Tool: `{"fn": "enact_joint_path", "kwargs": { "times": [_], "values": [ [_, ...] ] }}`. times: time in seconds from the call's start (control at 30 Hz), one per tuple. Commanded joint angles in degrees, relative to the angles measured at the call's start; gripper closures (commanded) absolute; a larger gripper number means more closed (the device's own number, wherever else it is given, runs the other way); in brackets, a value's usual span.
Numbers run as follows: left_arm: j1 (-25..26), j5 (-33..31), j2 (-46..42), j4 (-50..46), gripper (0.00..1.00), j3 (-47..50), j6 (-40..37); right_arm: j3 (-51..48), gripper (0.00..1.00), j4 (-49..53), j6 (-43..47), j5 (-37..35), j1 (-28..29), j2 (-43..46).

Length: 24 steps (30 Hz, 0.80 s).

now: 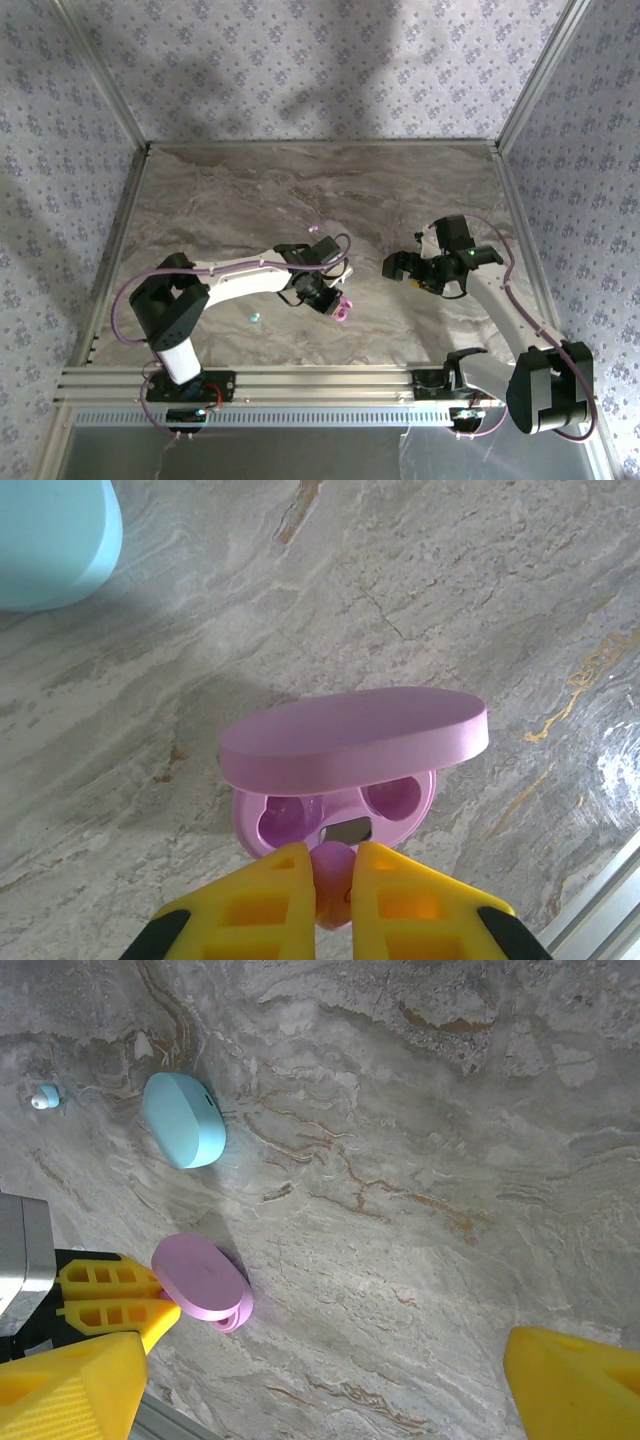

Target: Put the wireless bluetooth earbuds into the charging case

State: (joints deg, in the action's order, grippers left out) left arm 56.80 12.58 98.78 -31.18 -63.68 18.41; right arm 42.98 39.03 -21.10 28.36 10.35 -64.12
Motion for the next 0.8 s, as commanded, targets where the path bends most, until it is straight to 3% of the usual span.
{"fn": "enact_joint_path", "kwargs": {
  "times": [0.0,0.77],
  "values": [
    [0.5,-1.2,0.0,0.2,0.88,-2.0,-1.2,-0.4,0.06,0.9,1.2,1.3,-0.3,0.2],
    [1.0,-1.6,1.7,1.9,0.9,-2.5,-1.5,-0.5,0.06,0.5,1.3,1.7,-0.2,0.3]
  ]
}}
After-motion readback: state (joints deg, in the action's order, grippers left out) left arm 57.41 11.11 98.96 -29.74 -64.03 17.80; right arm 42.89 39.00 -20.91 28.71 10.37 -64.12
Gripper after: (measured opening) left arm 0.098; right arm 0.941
